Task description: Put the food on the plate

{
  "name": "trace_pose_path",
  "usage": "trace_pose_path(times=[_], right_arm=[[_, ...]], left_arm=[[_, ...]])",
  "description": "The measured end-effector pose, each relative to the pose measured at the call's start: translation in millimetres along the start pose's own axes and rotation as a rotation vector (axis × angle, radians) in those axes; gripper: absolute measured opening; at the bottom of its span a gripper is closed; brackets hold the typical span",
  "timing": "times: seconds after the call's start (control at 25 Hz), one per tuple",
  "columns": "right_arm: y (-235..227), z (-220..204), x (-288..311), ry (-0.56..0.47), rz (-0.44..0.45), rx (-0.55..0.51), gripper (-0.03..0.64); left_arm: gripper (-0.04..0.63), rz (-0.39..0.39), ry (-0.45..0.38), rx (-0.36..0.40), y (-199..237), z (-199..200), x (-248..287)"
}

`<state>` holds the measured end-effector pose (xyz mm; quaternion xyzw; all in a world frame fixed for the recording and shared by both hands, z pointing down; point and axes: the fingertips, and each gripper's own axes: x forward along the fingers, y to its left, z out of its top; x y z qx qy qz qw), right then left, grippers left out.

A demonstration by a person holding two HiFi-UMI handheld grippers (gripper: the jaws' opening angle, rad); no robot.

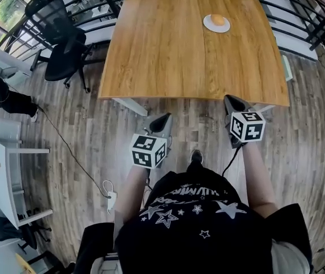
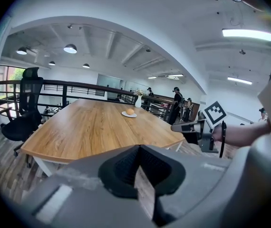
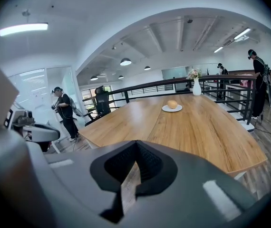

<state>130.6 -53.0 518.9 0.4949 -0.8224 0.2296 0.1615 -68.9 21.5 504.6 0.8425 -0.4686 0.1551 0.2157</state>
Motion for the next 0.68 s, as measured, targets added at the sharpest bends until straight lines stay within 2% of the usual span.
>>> trace_pose_path(times=[0.16,0.68], right_arm=[[21.8,-0.6,-13.8,-0.007,-0.009,-0.018,0.002],[75.4,-36.7,-91.8,-0.027,-0.066,-0.012,0.002]], left_arm=[[0.000,0.002,-0.015,-0.028,4.5,-8.7,-24.5],[0.000,-0.027,-0.066,-0.020,-12.7,-32.4,-104.4]])
